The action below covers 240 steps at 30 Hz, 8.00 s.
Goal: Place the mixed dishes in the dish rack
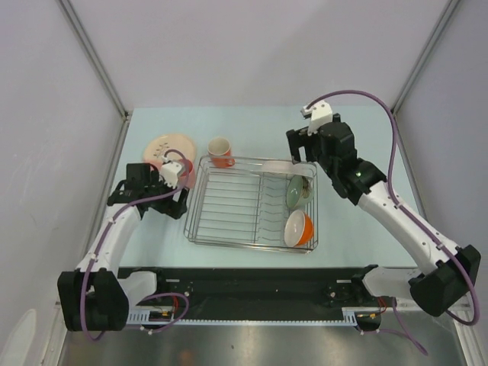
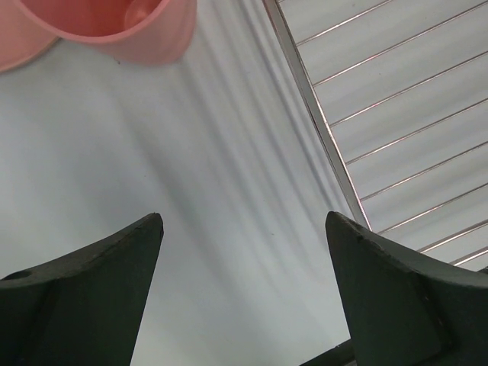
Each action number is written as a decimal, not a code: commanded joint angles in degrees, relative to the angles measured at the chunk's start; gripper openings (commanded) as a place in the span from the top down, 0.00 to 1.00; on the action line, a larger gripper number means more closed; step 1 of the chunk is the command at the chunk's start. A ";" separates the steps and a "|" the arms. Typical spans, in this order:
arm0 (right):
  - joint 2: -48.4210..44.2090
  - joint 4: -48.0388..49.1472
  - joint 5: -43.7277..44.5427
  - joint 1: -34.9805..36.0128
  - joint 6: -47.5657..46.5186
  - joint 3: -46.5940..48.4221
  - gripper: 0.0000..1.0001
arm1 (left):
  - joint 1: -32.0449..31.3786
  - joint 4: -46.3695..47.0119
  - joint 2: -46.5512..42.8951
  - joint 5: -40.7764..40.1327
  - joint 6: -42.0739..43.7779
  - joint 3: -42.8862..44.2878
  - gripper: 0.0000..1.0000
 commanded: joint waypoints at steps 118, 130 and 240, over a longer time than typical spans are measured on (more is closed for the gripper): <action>68.20 -1.31 -23.08 15.59 26.63 64.79 0.00 | 16.57 26.10 22.83 -0.85 -16.52 10.93 0.10; 73.74 -3.07 -23.27 18.23 30.68 68.23 0.00 | 16.39 25.49 24.57 -4.10 -14.76 12.85 0.09; 37.97 63.00 -60.96 4.52 92.45 9.61 1.00 | 27.20 -48.25 24.40 75.09 30.06 32.11 0.00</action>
